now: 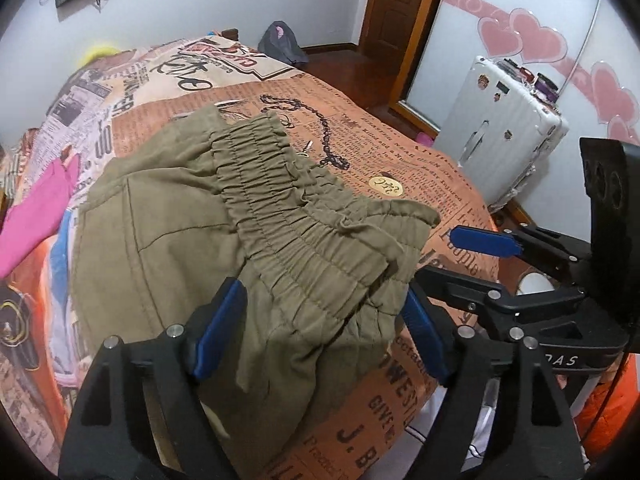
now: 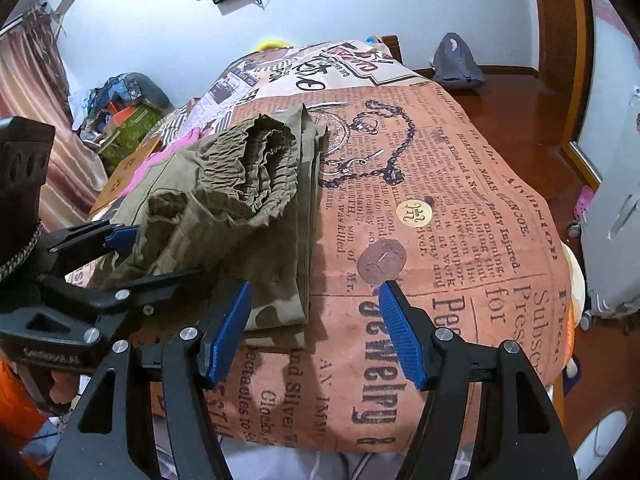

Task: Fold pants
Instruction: 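Lower the waistband onto the pants and open the left tool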

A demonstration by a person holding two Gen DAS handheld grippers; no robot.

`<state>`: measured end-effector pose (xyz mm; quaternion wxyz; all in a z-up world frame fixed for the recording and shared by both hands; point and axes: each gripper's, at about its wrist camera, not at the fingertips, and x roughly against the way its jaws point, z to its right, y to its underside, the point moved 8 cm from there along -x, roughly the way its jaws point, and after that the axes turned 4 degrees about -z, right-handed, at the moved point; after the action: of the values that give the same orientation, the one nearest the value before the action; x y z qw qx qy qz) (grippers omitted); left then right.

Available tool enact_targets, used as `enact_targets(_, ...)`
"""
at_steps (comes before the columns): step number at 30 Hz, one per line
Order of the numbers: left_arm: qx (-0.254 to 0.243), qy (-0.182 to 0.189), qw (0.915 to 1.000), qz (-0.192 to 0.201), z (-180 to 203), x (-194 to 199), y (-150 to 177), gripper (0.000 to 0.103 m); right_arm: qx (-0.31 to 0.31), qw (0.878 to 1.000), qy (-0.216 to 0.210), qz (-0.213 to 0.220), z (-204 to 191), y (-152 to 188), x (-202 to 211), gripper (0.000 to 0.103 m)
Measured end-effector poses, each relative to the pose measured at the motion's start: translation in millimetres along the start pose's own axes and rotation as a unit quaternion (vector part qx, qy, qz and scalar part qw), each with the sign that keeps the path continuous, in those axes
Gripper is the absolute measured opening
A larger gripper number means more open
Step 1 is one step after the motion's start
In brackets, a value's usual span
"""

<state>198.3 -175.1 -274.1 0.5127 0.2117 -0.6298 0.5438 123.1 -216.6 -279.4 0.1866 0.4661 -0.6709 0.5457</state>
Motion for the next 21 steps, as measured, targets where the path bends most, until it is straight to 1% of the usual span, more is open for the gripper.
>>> enact_targets(3,-0.002,-0.002,1.0000,0.001,1.5,6.6,1.1,0.079,-0.001,1.000,0.003,-0.002,1.0,3.1,1.5,0.063)
enact_targets(7,0.007,0.007,0.9999,0.007,-0.5,26.7,0.8,0.079,0.000,1.000,0.004,-0.002,-0.1,3.7,3.8,0.063)
enact_targets(9,0.015,0.010,0.9997,0.017,-4.1,38.2,-2.7,0.081,0.002,1.000,0.004,-0.001,-1.6,4.2,5.1,0.063)
enact_targets(11,0.028,0.013,0.9990,0.032,-11.5,51.5,-7.9,0.087,0.005,1.000,0.005,0.000,-3.3,4.3,6.3,0.063)
enact_targets(12,0.037,0.012,0.9984,0.042,-18.5,58.8,-11.4,0.089,0.006,1.000,0.005,0.000,-4.3,4.1,6.6,0.063)
enact_targets(14,0.046,-0.003,0.9972,0.058,-33.7,68.6,-17.8,0.091,0.008,1.000,0.004,0.001,-6.5,4.0,7.2,0.063)
enact_targets(16,0.055,-0.028,0.9957,0.070,-53.8,74.7,-24.8,0.091,0.012,1.000,0.005,0.002,-9.7,4.1,8.0,0.063)
enact_targets(19,0.075,-0.051,0.9930,0.076,-86.6,75.2,-33.9,0.091,0.018,1.000,-0.002,0.001,-16.2,5.1,7.3,0.063)
enact_targets(21,0.083,-0.070,0.9914,0.073,-106.7,70.1,-37.8,0.091,0.021,1.000,-0.004,-0.002,-20.8,6.2,5.3,0.063)
